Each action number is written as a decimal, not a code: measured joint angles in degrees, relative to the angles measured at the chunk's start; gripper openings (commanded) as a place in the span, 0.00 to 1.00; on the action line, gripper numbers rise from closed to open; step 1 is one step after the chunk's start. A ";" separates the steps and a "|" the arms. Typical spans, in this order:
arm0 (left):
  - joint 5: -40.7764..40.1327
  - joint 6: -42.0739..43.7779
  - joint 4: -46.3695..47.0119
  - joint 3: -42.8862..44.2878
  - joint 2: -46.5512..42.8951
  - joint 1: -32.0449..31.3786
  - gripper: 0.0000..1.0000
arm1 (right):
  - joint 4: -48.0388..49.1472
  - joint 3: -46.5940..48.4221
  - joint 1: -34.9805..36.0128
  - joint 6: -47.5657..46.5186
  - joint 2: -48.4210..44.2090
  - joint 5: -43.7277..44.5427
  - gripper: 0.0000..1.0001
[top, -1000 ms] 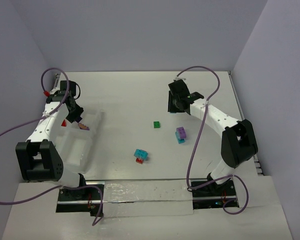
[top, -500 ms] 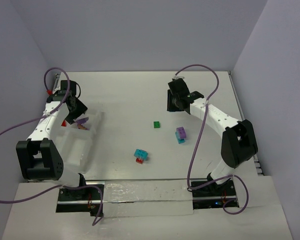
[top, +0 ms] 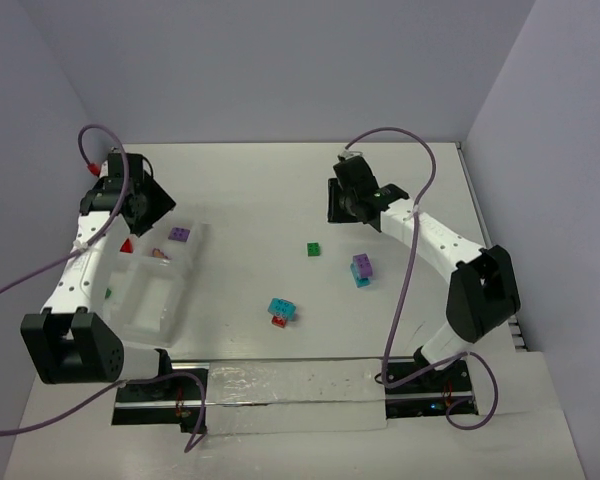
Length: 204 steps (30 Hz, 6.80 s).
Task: Sort the legos into containers by color
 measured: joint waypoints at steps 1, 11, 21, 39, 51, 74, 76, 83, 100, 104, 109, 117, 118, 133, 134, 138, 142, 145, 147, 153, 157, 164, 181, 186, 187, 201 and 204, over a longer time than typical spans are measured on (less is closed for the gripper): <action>1.43 0.62 0.28 0.19 -1.06 -0.04 0.72 | 0.26 0.04 0.68 0.00 -0.18 -0.38 0.00; 27.41 4.59 7.98 -0.84 -3.64 -1.58 0.80 | -1.06 13.37 7.52 1.61 4.18 -15.22 0.00; 41.17 7.44 13.15 -7.25 -12.60 -4.52 0.76 | -2.94 19.73 8.34 6.54 8.76 -33.26 0.00; 43.61 13.93 22.34 -20.11 -30.46 -9.52 0.79 | -6.15 23.68 8.49 23.17 16.51 -54.61 0.00; 45.29 26.48 25.30 -20.92 -31.57 -9.55 0.81 | 1.49 23.65 8.49 31.65 17.05 -67.53 0.00; 57.63 29.02 30.20 -23.26 -30.36 -12.30 0.76 | 2.75 24.02 8.72 33.18 19.17 -74.24 0.00; 57.60 28.53 30.89 -23.26 -30.08 -12.93 0.75 | 2.92 24.02 8.76 33.45 19.17 -74.34 0.00; 56.23 28.26 32.31 -23.78 -28.82 -15.29 0.73 | 3.44 24.00 8.86 34.12 19.17 -74.82 0.00; 53.55 27.66 34.24 -25.44 -27.31 -16.63 0.38 | 3.55 23.89 9.02 34.63 19.17 -76.15 0.00; 53.50 27.54 34.77 -25.70 -27.21 -16.71 0.00 | 3.25 23.89 8.95 34.81 19.17 -75.84 0.01; 52.96 27.25 34.81 -25.70 -26.87 -16.88 0.00 | 3.23 23.73 8.72 34.82 19.17 -75.52 0.43; 49.65 25.64 34.15 -26.66 -29.23 -17.30 0.00 | 3.59 23.69 8.31 34.67 19.16 -75.20 0.48; 49.11 25.25 33.88 -27.00 -29.98 -17.28 0.00 | 3.71 23.69 8.29 34.56 19.15 -75.23 0.48; 45.41 22.75 30.08 -27.95 -29.60 -17.28 0.00 | 4.29 23.67 6.48 33.53 19.15 -75.49 0.79; 44.82 22.77 29.48 -27.95 -29.39 -17.28 0.00 | 3.67 23.67 6.07 33.02 19.15 -75.21 0.80; 41.81 22.61 27.80 -27.95 -29.37 -17.28 0.00 | -1.19 23.77 3.36 29.40 19.15 -72.04 0.81; 36.12 21.51 25.47 -27.95 -30.78 -17.28 0.00 | -11.19 25.32 -0.11 23.15 19.15 -63.75 0.82; 29.72 19.56 22.48 -27.95 -33.23 -17.28 0.00 | -16.82 26.57 -2.16 19.20 19.14 -57.42 0.82; 23.59 16.77 20.00 -27.95 -35.80 -17.35 0.00 | -19.31 26.71 -2.97 16.98 19.08 -54.11 0.82; 1.77 5.68 11.33 -27.37 -44.50 -17.31 0.00 | -23.48 26.71 -2.93 13.49 19.08 -49.75 0.82; -12.26 -3.70 4.02 -26.72 -42.91 -17.24 0.00 | -24.43 26.80 -2.92 12.04 19.08 -49.09 0.83; -22.67 -19.70 -6.12 -26.48 -34.04 -17.24 0.00 | -26.38 27.95 -2.94 10.06 19.08 -48.59 0.83; -30.08 -35.57 -11.28 -27.15 -16.37 -14.68 0.18 | -28.48 27.93 -2.94 7.52 19.08 -44.14 0.97; -30.29 -36.77 -11.28 -27.17 -13.15 -13.72 0.51 | -30.06 26.50 -2.82 6.13 18.82 -32.03 1.00; -30.33 -36.63 -11.24 -27.17 -12.68 -13.65 0.62 | -29.99 25.66 -2.81 5.96 18.46 -29.14 1.00; -28.71 -21.79 -12.56 -10.79 -4.50 -13.02 0.99 | -22.46 13.86 1.41 4.54 14.21 -4.69 0.97; -28.69 -17.65 -13.34 -2.29 0.51 -13.04 0.99 | -18.92 11.65 2.89 4.52 14.23 -3.35 0.97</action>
